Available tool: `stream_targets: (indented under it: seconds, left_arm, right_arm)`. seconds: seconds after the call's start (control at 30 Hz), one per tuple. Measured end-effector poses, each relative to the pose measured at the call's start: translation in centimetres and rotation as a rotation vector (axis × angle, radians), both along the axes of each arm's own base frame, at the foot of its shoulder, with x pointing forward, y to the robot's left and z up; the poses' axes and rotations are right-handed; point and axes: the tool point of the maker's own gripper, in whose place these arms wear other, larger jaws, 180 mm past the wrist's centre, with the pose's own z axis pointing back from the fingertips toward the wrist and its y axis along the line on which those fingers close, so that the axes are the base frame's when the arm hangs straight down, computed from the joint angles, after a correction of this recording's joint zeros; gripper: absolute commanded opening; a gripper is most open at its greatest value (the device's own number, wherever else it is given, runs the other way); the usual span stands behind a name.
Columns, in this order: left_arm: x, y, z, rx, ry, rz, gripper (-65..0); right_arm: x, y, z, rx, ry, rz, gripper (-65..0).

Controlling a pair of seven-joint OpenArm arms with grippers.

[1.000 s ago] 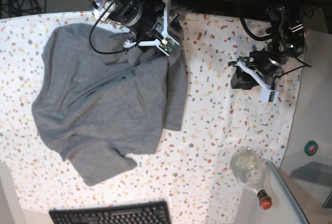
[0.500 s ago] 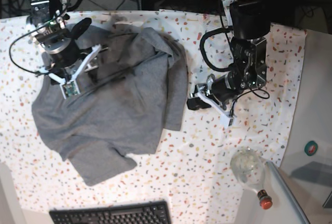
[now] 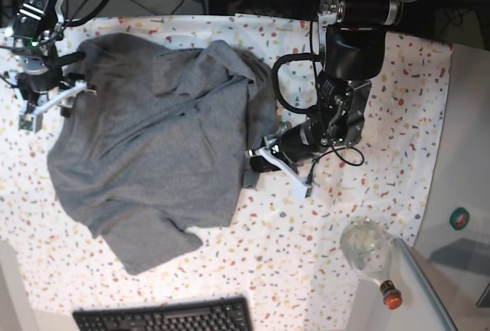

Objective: Layout the t-shirt on the table in an organized manner, then fold the t-shirt properly
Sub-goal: 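Grasp the t-shirt edges with both grippers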

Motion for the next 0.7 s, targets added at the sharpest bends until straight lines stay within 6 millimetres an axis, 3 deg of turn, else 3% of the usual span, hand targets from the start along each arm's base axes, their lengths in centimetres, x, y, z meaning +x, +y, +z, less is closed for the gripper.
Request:
stream_targets:
  seconds: [0.1,0.27,0.43,0.57,0.7]
  left_arm:
    - [0.1,2.2,0.0,-0.002,0.001,0.057,-65.0]
    - [-0.7,5.6,0.5,0.06,-0.034,0.109,-65.0]
    - [-2.1,5.8,0.8,0.096,-0.055,0.094,-65.0]
    - [-2.3,5.7,0.7,0.095,-0.053,0.092,-65.0]
    - [-2.5,5.7,0.6,0.093,-0.051,0.094,-65.0]
  right_arm:
    - [-0.7,-1.7,-0.5,-0.001,0.01,-0.054,-33.2]
    - [-2.3,-2.0,-0.9,0.13,-0.037,-0.155,-32.4]
    - [-5.5,1.2,-3.5,0.222,0.097,-0.108,-32.3]
    - [-4.9,3.9,-4.9,0.288,0.115,-0.061,-32.3]
    - [-4.0,3.6,-5.8,0.3,0.112,-0.06,-32.7]
